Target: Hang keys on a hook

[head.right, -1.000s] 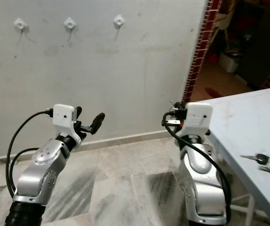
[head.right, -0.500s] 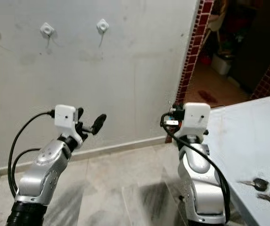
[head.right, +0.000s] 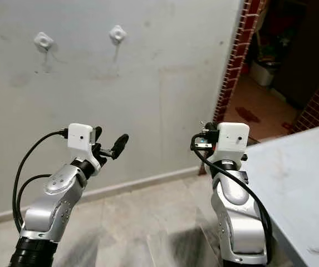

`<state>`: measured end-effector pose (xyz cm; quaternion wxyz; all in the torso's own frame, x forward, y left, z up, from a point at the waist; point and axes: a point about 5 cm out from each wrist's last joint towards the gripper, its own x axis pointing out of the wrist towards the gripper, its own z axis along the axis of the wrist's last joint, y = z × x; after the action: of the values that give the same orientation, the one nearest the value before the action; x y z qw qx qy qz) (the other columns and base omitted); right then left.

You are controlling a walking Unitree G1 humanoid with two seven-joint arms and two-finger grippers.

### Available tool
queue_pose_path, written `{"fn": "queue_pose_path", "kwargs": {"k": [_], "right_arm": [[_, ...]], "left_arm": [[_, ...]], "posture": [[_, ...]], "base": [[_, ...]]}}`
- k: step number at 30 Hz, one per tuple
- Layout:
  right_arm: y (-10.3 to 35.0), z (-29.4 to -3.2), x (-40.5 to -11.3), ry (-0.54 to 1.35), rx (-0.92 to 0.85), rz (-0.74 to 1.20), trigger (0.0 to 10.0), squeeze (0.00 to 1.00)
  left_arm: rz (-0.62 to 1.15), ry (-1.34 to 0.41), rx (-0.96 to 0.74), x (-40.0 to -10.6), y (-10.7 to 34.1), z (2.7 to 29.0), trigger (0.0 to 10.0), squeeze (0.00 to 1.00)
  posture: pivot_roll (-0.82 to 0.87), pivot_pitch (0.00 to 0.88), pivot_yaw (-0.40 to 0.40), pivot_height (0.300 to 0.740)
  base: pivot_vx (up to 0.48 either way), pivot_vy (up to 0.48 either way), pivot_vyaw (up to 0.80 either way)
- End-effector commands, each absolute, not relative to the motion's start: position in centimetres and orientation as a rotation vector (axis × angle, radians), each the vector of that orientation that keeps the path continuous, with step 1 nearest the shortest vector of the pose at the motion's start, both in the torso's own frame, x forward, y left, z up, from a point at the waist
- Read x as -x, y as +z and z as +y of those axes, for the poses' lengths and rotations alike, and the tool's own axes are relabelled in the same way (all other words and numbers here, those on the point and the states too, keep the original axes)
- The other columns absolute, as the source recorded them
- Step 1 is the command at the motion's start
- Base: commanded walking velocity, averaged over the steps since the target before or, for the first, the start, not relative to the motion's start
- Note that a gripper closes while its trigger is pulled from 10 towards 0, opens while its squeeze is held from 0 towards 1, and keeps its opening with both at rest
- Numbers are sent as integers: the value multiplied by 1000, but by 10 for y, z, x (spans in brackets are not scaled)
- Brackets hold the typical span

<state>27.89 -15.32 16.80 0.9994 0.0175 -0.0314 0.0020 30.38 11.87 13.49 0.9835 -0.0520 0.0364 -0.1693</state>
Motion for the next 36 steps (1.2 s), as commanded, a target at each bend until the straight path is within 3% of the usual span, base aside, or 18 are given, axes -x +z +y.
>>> {"fn": "queue_pose_path", "kwargs": {"k": [1, 13, 20, 36], "right_arm": [[174, -143, -280, 40, -48, -87, 10000, 0], [176, -141, -280, 49, -50, -98, 10000, 0], [176, -141, -280, 51, -49, -100, 10000, 0], [176, -139, -281, 62, -46, -100, 10000, 0]], "left_arm": [[68, -306, 86, -306, 137, 129, 10000, 0], [69, -300, 71, -306, 136, 128, 10000, 0], [60, -310, 93, -306, 137, 126, 10000, 0], [58, -315, 94, -305, 137, 124, 10000, 0]], "posture": [[61, 0, -13, 740], [60, 0, -14, 740], [60, 0, -15, 740], [62, 0, -17, 740]], "base": [[341, 337, 0], [362, 237, 0], [0, 0, 0], [0, -390, 0]]}}
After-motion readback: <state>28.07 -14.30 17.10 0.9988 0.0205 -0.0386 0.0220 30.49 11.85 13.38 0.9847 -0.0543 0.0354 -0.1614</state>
